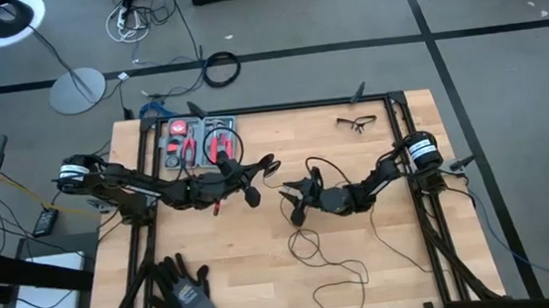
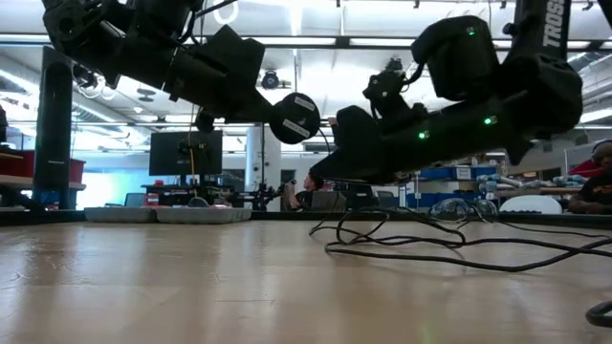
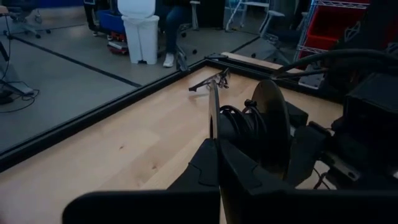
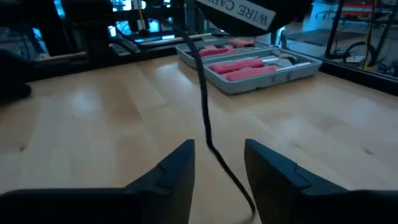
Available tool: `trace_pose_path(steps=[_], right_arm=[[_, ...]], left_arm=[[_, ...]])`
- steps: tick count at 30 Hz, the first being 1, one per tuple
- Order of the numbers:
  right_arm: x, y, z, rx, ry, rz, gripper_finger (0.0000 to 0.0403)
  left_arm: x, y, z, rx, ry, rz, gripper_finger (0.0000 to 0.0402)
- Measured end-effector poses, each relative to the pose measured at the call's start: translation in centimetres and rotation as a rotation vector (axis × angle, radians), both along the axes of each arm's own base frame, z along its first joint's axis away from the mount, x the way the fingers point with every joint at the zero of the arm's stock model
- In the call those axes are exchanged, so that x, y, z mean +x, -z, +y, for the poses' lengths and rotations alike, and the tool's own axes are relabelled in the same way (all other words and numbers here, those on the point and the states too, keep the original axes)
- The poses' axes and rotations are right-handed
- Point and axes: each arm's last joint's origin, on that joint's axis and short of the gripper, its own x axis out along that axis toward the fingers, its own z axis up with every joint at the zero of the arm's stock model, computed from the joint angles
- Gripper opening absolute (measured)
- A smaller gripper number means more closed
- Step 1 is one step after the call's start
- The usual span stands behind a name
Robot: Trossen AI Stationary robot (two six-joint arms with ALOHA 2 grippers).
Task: Coil cords
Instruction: Coil the black wire on the black spool
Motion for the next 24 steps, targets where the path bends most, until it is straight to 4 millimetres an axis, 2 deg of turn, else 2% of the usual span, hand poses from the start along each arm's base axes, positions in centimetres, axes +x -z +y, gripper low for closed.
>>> trace_pose_path(steps=[4, 15, 18, 24], right_arm=[[0.0, 0.0, 0.1, 0.0, -0.003, 0.0, 0.0141], [-0.2, -1.2, 0.9, -0.009, -0.028, -0.014, 0.0057], [-0.2, -1.9, 1.0, -0.024, -0.034, -0.014, 0.0011], [1.0, -4.1, 0.3, -0.082, -0.096, -0.002, 0.0003]], left_arm=[[0.0, 0.0, 0.0, 0.0, 0.0, 0.004, 0.0], [0.0, 0.1, 0.0, 0.0, 0.001, 0.011, 0.0], [0.0, 0.1, 0.0, 0.0, 0.001, 0.012, 0.0], [-0.1, 0.3, 0.0, -0.001, 0.001, 0.034, 0.0]])
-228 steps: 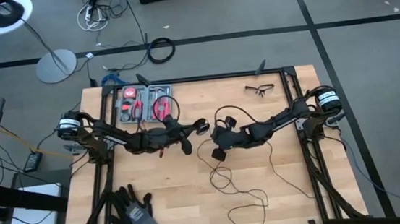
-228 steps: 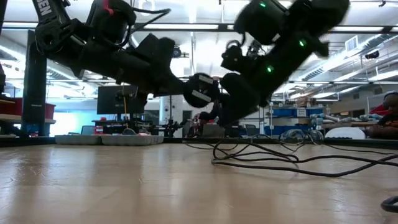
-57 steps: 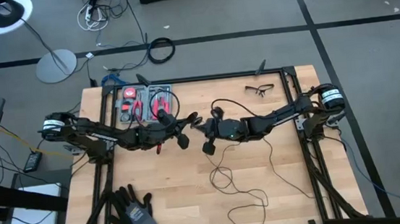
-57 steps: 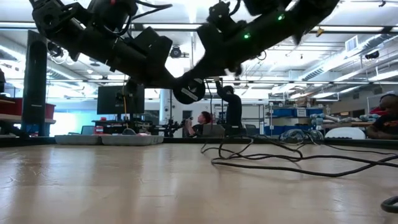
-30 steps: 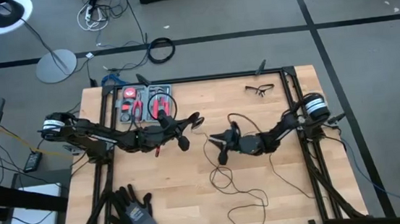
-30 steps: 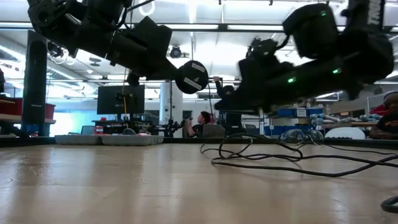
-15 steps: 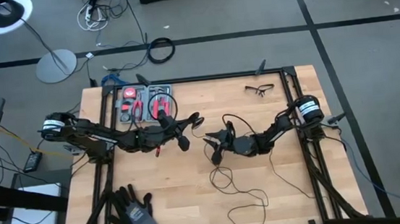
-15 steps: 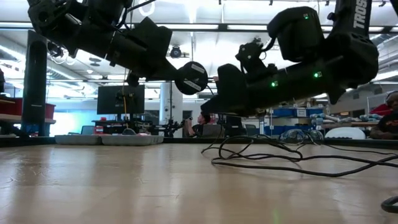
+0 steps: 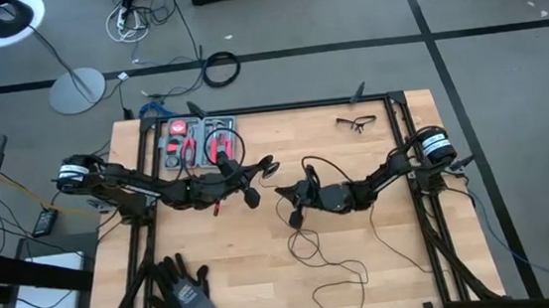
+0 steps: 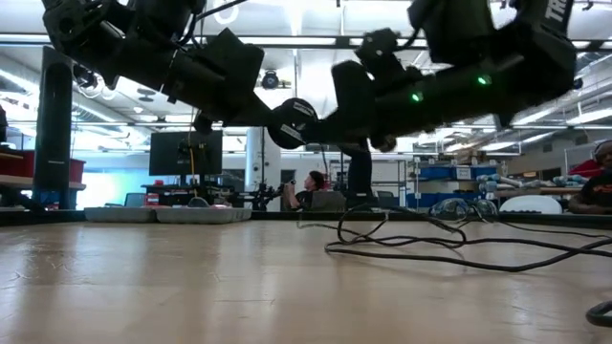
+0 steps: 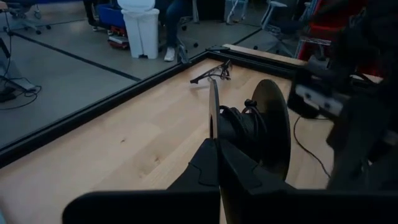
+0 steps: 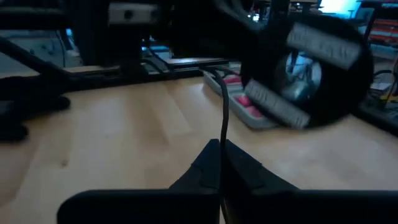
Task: Coil cords
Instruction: Coil the black wire on the black spool
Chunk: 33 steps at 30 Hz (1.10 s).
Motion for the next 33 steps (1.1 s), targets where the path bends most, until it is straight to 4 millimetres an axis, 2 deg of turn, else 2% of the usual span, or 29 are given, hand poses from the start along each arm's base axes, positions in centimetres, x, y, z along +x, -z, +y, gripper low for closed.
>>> trace_pose_path(steps=[5, 10, 15, 19, 23, 29, 33], right_arm=[[0.8, -2.3, -1.3, -0.047, 0.027, 0.029, 0.0002], [0.3, -5.1, -2.8, -0.08, 0.079, 0.015, 0.0001], [-0.9, -5.9, -4.5, -0.038, 0.21, 0.112, 0.0001], [-1.6, -4.8, -5.3, 0.069, 0.261, 0.2, 0.0001], [-1.3, -2.9, -5.0, 0.152, 0.237, 0.239, 0.0], [0.7, -0.2, -3.2, 0.186, 0.101, 0.143, 0.0], [2.4, 0.7, -2.5, 0.163, 0.019, 0.067, 0.0]], left_arm=[[-0.1, 0.5, 0.0, -0.015, 0.005, 0.042, 0.0], [-0.2, 0.8, -0.1, -0.038, 0.034, 0.07, 0.0], [0.0, 0.5, -0.2, -0.053, 0.08, 0.041, 0.0], [0.2, -0.1, -0.3, -0.06, 0.108, -0.029, 0.0], [0.3, -0.7, -0.3, -0.054, 0.114, -0.088, 0.0], [0.4, -1.1, 0.1, -0.049, 0.076, -0.136, 0.0], [0.3, -1.1, 0.3, -0.046, 0.041, -0.137, 0.0]])
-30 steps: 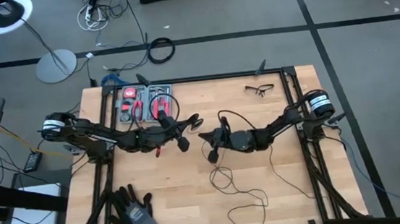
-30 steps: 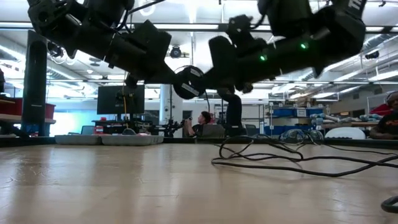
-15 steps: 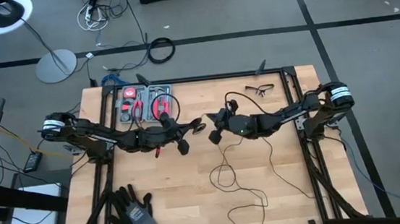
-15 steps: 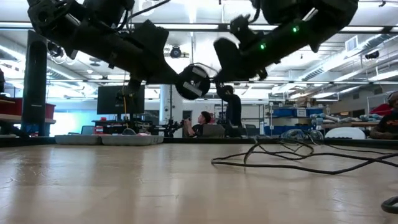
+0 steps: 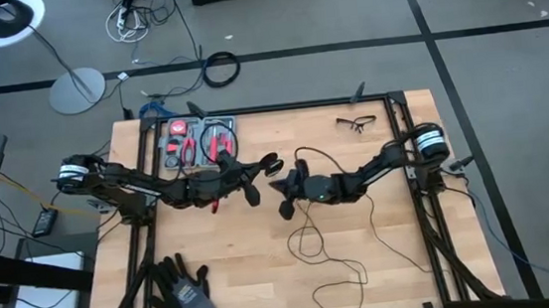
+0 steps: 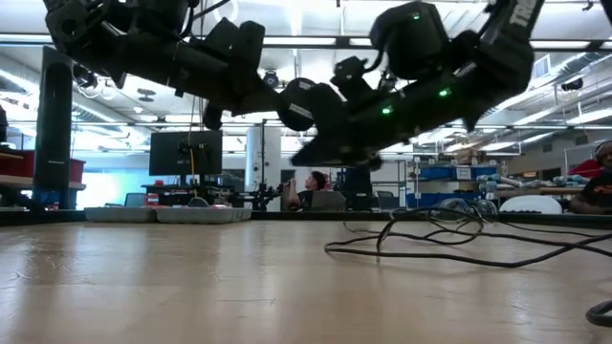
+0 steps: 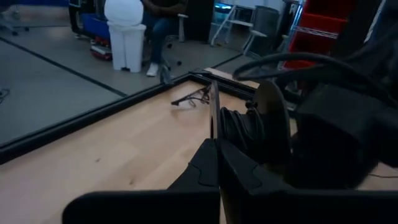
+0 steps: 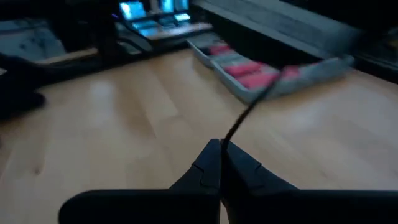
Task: Coil cords
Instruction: Coil the black wire on the black spool
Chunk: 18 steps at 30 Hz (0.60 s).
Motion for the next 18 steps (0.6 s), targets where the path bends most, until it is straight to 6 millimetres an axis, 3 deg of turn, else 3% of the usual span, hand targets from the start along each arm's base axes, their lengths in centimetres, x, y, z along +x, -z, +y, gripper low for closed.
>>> trace_pose_path(steps=[9, 18], right_arm=[[4.0, -1.9, 0.6, -0.142, -0.119, 0.015, 0.0], [3.6, -3.7, 0.1, -0.136, -0.11, 0.112, 0.0]], left_arm=[[-0.1, 1.6, 0.0, -0.005, -0.024, 0.132, 0.0], [-0.6, 3.1, -0.3, 0.016, -0.015, 0.302, 0.0]])
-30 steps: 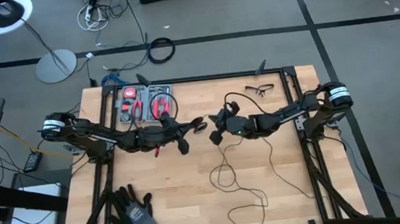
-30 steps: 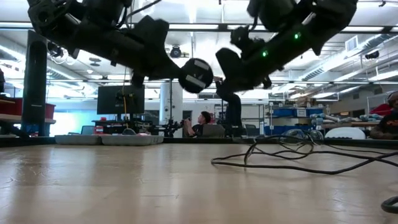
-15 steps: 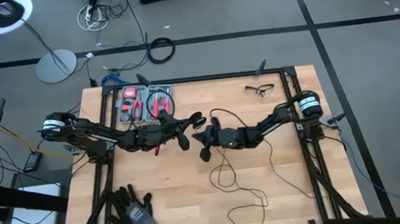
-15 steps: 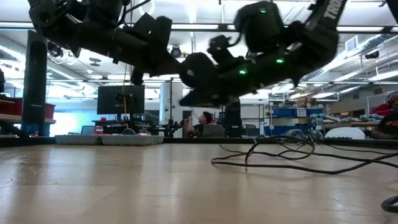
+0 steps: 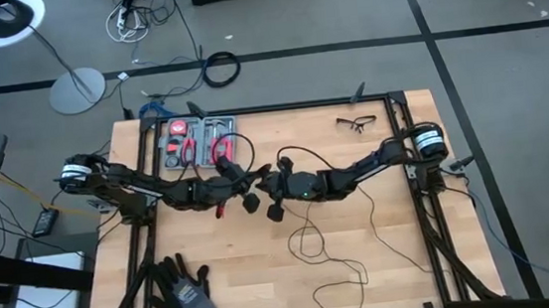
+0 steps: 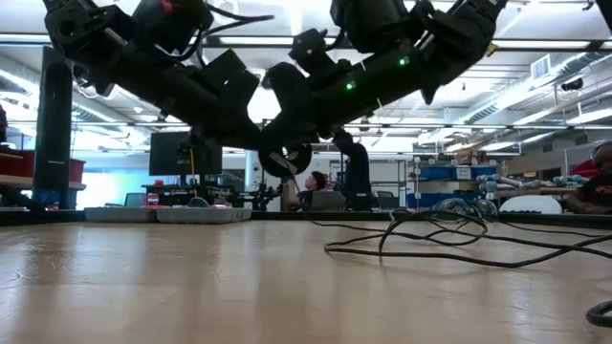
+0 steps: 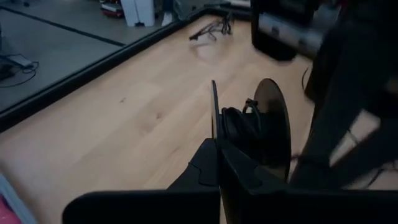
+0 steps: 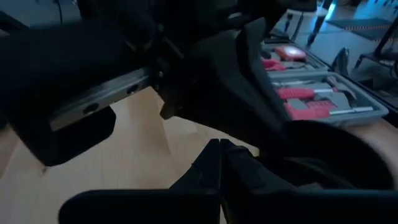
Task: Coil cords
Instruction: Coil the black wire on the black spool
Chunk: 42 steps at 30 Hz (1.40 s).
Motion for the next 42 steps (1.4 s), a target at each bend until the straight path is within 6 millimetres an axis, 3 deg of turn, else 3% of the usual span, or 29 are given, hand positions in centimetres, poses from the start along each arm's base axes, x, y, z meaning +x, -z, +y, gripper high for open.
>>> trace_pose_path(steps=[16, 25, 32, 42], right_arm=[[-1.8, -2.2, -0.8, 0.022, 0.018, 0.126, 0.0001], [-2.2, -2.7, -0.7, 0.026, 0.007, 0.149, 0.0045], [-3.6, -0.8, -0.4, 0.038, 0.042, 0.279, 0.0069], [-6.9, 2.7, 1.4, 0.122, 0.009, 0.107, 0.0065]], left_arm=[[-0.3, 0.6, -0.1, 0.021, 0.039, 0.098, 0.0], [-0.8, 1.5, 0.0, -0.001, 0.042, 0.177, 0.0], [-0.8, 1.6, -0.2, -0.05, 0.074, 0.174, 0.0], [-0.8, 1.5, -0.1, -0.043, 0.058, 0.168, 0.0]])
